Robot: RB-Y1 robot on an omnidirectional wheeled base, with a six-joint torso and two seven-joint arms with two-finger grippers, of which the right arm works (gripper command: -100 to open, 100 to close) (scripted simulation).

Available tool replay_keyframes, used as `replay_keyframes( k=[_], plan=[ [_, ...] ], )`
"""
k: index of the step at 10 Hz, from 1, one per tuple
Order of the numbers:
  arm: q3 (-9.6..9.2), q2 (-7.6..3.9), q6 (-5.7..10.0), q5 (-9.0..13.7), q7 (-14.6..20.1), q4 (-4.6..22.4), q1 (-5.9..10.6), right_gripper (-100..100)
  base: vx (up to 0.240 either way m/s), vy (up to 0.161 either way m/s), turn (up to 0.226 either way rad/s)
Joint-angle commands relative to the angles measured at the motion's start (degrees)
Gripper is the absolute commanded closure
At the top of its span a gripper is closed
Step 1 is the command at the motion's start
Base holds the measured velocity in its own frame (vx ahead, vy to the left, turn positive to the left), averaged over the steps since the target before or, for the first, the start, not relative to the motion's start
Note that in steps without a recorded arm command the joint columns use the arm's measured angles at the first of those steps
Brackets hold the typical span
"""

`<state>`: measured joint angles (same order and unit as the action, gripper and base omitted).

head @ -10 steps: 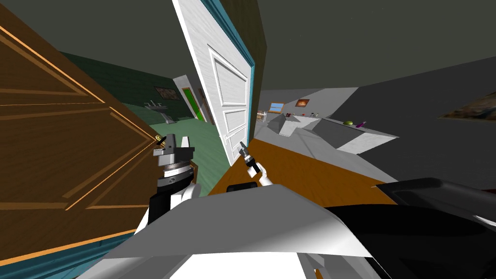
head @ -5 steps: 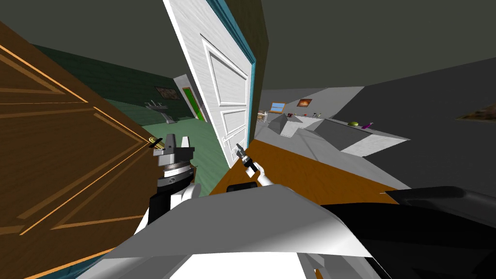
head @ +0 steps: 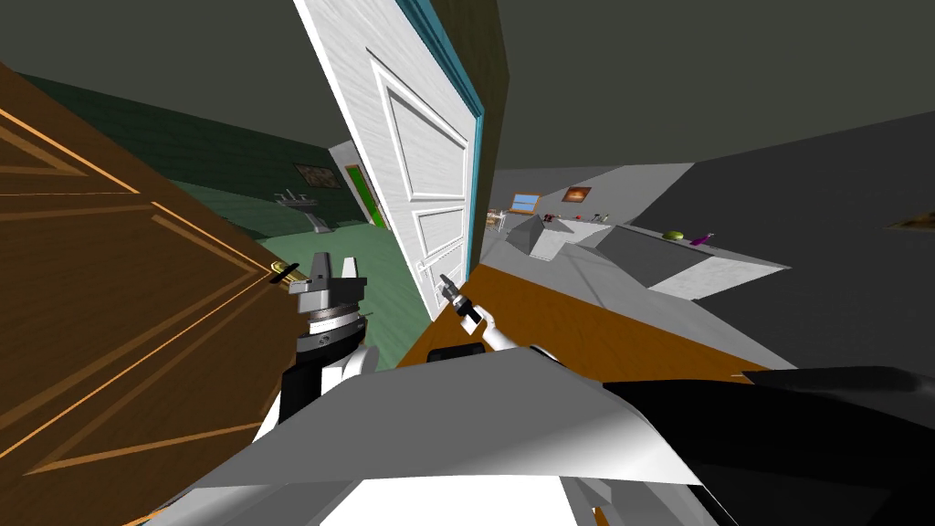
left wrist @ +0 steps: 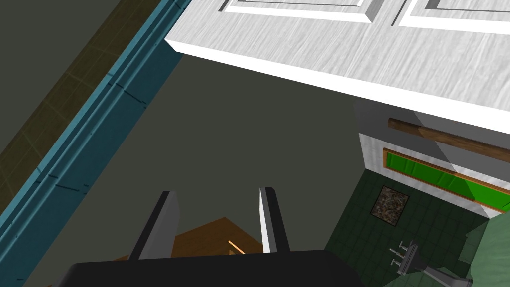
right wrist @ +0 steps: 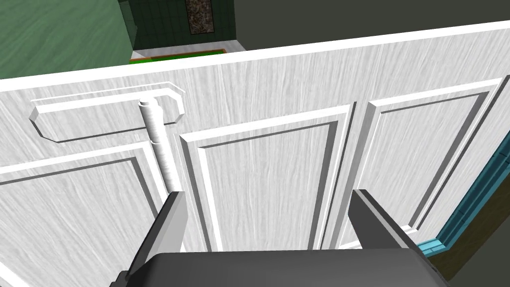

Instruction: Push the door open

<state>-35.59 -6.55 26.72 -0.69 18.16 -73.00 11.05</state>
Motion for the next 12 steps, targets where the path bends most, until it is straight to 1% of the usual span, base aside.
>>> replay_keyframes(
  k=[1, 3, 4, 6, 11, 12],
  plan=[
    [-1.55, -0.1, -0.81, 0.1, 0.4, 1.7, 1.5, -100, 0.137, -0.053, 0.024],
    [-2.62, -0.08, -1.08, 0.1, 0.6, 3.4, 2.62, -100, 0.129, -0.039, 0.021],
    [-3.56, -0.07, -1.32, 0.1, 0.8, 4.8, 3.62, -100, 0.141, -0.034, 0.02],
    [-4.5, -0.05, -1.55, 0.2, 1.1, 6.2, 4.61, -100, 0.104, -0.033, 0.015],
    [-8.67, 0.07, -2.61, 0.3, 2.0, 12.5, 9.03, -100, 0.132, -0.046, 0.023],
    [-9.19, 0.09, -2.74, 0.3, 2.1, 13.3, 9.58, -100, 0.149, -0.073, 0.023]
  ],
)
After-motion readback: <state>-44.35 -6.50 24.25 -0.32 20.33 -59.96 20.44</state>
